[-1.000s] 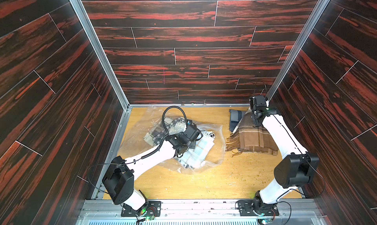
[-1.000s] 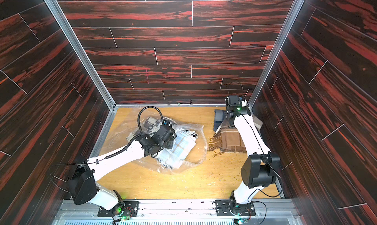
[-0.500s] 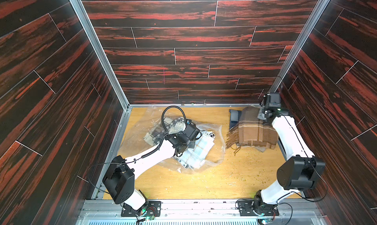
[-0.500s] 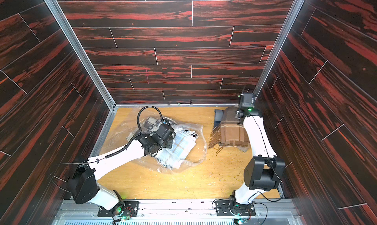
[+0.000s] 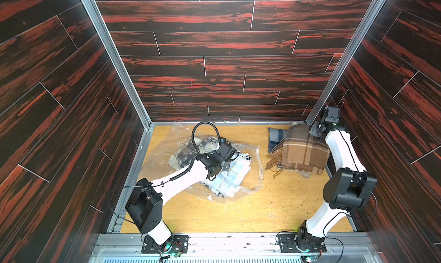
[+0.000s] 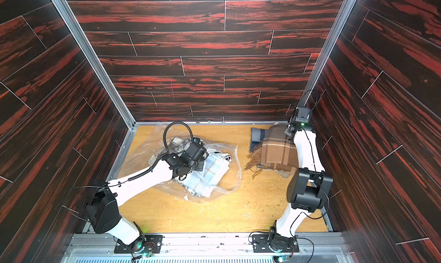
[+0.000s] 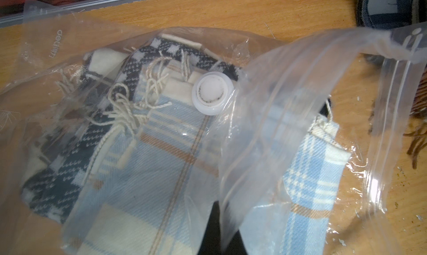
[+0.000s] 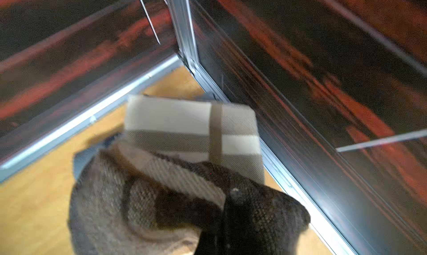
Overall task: Take the scarf out of the vacuum bag
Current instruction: Place the scarf at the corner of the board.
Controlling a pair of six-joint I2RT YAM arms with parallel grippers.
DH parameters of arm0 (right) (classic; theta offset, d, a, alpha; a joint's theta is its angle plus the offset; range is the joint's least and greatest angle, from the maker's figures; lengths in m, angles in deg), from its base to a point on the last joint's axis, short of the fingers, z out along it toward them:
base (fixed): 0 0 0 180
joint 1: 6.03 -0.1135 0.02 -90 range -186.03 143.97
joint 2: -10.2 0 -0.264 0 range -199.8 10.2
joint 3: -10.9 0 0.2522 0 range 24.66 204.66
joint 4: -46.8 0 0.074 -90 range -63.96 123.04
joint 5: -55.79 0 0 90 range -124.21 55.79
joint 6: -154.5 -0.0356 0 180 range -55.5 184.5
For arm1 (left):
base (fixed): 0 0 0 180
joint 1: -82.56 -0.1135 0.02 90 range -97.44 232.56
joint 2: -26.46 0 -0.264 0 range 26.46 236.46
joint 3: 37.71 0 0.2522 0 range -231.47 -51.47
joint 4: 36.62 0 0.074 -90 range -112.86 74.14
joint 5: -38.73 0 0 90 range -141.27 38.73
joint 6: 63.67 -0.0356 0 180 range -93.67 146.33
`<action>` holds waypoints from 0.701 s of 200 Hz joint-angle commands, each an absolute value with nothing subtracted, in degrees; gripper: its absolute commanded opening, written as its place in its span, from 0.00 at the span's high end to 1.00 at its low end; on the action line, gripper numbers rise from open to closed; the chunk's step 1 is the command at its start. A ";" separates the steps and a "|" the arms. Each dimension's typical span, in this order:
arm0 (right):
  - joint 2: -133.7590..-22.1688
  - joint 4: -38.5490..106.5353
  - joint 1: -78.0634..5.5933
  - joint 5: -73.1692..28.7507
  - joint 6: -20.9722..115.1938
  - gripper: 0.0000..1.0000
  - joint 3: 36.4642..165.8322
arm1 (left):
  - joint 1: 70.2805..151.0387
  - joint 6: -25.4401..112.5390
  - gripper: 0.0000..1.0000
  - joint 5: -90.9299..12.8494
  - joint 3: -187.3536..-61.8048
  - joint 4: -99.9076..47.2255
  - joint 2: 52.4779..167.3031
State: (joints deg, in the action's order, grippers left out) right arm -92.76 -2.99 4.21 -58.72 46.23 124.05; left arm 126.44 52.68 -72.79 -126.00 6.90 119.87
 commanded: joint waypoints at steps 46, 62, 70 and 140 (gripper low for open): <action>-99.05 -0.71 6.52 -53.90 43.63 0.87 129.45 | 125.96 52.30 1.00 -72.46 -127.41 9.42 119.94; -99.51 -0.49 6.49 -53.33 43.25 0.32 128.83 | 125.98 52.38 1.00 -72.44 -127.20 9.48 119.68; -99.39 -0.06 6.46 -53.52 43.13 0.18 128.18 | 125.98 52.35 1.00 -72.43 -127.15 9.57 119.46; -95.70 1.85 6.49 -50.45 43.40 0.03 124.90 | 125.90 52.46 1.00 -70.44 -125.13 9.12 118.23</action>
